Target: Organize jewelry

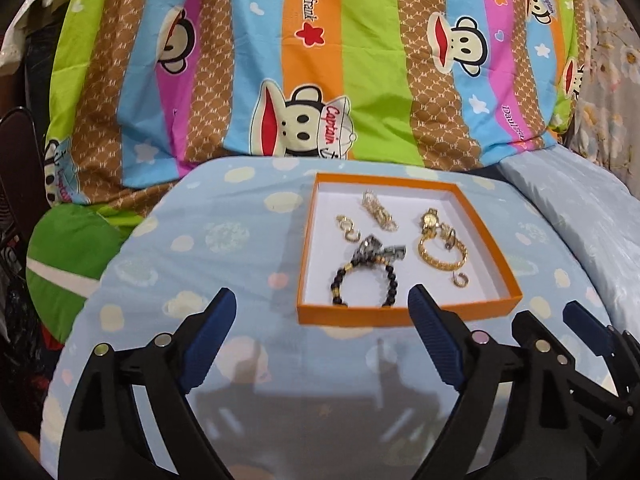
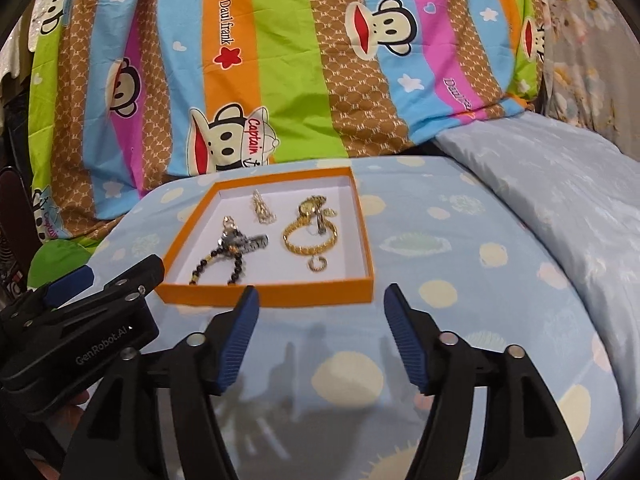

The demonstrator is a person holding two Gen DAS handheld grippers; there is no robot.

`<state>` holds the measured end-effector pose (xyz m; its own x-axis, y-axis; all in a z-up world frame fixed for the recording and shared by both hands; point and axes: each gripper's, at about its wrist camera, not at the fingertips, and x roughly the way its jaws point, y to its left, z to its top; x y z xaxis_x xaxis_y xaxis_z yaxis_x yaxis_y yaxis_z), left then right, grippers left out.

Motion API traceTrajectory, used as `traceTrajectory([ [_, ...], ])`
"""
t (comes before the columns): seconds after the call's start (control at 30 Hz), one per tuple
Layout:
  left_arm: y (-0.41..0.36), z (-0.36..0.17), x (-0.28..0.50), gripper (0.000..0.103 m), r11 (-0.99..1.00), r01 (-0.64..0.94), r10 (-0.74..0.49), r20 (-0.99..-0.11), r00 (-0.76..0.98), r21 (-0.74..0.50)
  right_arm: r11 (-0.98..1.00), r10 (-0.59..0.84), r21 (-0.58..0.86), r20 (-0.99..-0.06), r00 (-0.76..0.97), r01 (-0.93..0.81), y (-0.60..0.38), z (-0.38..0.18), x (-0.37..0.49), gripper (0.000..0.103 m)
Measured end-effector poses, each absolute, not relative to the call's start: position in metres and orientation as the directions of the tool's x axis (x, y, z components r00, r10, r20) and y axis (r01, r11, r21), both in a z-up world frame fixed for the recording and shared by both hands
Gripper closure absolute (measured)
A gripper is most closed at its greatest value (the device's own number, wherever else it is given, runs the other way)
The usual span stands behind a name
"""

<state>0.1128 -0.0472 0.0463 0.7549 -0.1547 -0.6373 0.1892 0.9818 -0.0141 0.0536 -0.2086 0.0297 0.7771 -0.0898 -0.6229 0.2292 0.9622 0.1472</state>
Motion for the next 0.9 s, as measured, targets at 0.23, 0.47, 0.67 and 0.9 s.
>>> traceTrajectory([
  [0.23, -0.05, 0.019, 0.099, 0.018, 0.981, 0.185, -0.097, -0.657, 0.747, 0.066, 0.968, -0.161, 0.044, -0.649, 0.744, 0.248, -0.2, 0.008, 0.046, 0.036],
  [0.47, -0.043, 0.012, 0.095, 0.017, 0.987, 0.156, -0.088, -0.664, 0.742, 0.042, 0.963, -0.185, 0.034, -0.633, 0.752, 0.266, -0.2, 0.008, 0.04, 0.023],
  [0.67, -0.038, 0.011, 0.096, 0.016, 0.992, 0.126, -0.073, -0.666, 0.743, 0.032, 0.963, -0.196, 0.019, -0.628, 0.753, 0.267, -0.197, 0.009, 0.04, 0.017],
  [0.9, -0.043, 0.012, 0.094, 0.016, 0.99, 0.126, -0.056, -0.659, 0.75, 0.06, 0.958, -0.184, 0.047, -0.654, 0.734, 0.283, -0.203, 0.005, 0.042, 0.017],
])
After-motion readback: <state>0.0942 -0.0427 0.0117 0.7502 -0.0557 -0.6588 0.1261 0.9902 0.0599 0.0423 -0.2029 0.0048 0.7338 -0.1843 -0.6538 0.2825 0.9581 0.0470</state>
